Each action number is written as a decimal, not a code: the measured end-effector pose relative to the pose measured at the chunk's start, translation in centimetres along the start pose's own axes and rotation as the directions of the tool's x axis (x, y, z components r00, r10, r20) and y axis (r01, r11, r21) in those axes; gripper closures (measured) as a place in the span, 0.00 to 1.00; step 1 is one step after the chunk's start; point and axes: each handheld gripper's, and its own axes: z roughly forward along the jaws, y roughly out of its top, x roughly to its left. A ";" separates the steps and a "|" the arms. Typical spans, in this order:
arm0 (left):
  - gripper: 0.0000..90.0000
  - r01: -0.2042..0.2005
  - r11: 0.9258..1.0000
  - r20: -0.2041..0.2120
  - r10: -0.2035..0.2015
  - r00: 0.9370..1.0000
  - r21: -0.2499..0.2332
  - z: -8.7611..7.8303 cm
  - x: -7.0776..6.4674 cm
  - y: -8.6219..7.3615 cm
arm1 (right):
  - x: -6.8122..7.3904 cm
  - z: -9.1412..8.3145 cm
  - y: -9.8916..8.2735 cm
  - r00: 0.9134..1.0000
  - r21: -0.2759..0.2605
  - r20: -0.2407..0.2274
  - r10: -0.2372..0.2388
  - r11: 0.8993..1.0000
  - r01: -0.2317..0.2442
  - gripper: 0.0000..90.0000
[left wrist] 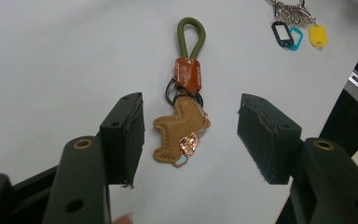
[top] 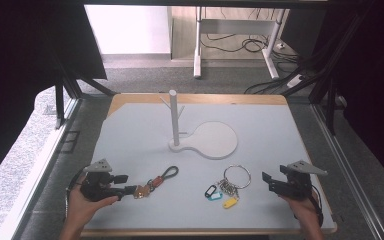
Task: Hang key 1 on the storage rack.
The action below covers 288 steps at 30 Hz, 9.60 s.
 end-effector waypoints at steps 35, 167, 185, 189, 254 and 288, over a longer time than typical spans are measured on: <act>0.48 -0.036 0.999 -0.109 0.032 0.994 -0.031 -0.8 -1.9 2.2 | 0.0 0.5 0.0 0.992 0.040 -0.119 -0.050 0.998 0.055 0.33; 0.74 -0.161 0.792 -0.064 0.244 0.968 0.590 11.1 -3.4 9.5 | -1.1 0.4 -1.9 0.992 0.123 -0.119 0.049 0.992 -0.035 0.33; 0.74 -0.148 0.850 -0.095 0.225 0.970 0.505 5.9 -3.2 13.2 | -1.3 0.3 -2.0 0.993 0.124 -0.103 0.061 0.991 -0.048 0.33; 0.74 -0.147 0.861 -0.098 0.221 0.970 0.486 5.2 -3.0 13.9 | -1.3 0.3 -2.0 0.993 0.123 -0.103 0.061 0.991 -0.048 0.33; 0.74 -0.036 0.939 -0.169 0.099 0.981 0.342 -0.2 3.2 25.0 | -1.6 0.4 -2.2 0.994 0.134 -0.097 0.058 0.990 -0.045 0.33; 0.74 -0.085 0.915 -0.113 0.140 0.984 0.395 4.9 2.5 24.4 | -1.6 0.4 -2.2 0.996 0.136 -0.081 0.049 0.990 -0.038 0.34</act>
